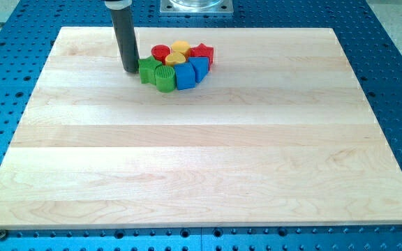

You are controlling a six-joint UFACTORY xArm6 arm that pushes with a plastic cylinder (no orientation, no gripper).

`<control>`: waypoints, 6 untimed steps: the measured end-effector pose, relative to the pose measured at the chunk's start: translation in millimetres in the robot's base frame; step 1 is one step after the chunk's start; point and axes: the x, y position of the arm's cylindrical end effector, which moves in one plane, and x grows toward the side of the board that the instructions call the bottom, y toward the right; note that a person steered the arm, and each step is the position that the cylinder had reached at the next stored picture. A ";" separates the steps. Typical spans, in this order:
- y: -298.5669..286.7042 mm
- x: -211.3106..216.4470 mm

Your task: Separate the green blocks red circle from the group of blocks

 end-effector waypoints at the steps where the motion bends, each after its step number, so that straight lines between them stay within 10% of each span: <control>1: 0.3 0.0; 3: -17.1 87.1; 6: 30.4 21.8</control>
